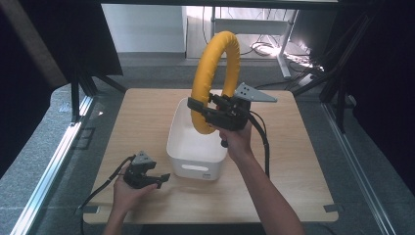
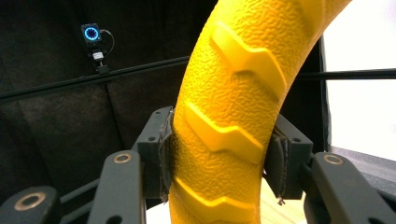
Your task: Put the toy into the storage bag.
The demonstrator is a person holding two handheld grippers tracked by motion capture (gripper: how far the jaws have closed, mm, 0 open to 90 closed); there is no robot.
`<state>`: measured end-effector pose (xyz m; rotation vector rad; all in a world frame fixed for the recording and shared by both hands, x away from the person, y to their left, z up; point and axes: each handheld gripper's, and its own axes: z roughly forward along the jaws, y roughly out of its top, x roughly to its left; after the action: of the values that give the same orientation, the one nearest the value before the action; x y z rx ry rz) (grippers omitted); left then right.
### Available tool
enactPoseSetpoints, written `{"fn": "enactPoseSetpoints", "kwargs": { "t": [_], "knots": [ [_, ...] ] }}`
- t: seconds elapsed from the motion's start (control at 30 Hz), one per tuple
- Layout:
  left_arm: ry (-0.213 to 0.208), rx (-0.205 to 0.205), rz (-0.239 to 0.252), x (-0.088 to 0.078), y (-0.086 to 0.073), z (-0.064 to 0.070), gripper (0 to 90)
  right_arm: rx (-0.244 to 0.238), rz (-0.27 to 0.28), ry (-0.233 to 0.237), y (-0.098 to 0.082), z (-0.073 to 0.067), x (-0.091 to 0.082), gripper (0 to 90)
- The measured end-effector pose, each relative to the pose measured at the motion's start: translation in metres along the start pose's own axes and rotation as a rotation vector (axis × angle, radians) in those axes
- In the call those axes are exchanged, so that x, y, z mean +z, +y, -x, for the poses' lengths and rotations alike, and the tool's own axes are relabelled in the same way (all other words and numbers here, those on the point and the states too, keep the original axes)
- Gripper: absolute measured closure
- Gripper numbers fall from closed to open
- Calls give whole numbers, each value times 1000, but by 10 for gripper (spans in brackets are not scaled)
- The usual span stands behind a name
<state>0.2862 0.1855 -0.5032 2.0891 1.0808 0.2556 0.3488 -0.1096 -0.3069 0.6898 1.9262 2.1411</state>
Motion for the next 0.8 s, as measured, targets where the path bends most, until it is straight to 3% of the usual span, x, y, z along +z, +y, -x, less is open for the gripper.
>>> {"fn": "enactPoseSetpoints", "kwargs": {
  "t": [0.23, 0.8],
  "knots": [
    [-1, 0, 0, 0, 0, 0, 248, -13, -13, 10, -7, -5, 6, 492],
    [-1, 6, -6, 1, 0, 0, 248, 17, -7, 19, -30, -14, 7, 491]
  ]
}}
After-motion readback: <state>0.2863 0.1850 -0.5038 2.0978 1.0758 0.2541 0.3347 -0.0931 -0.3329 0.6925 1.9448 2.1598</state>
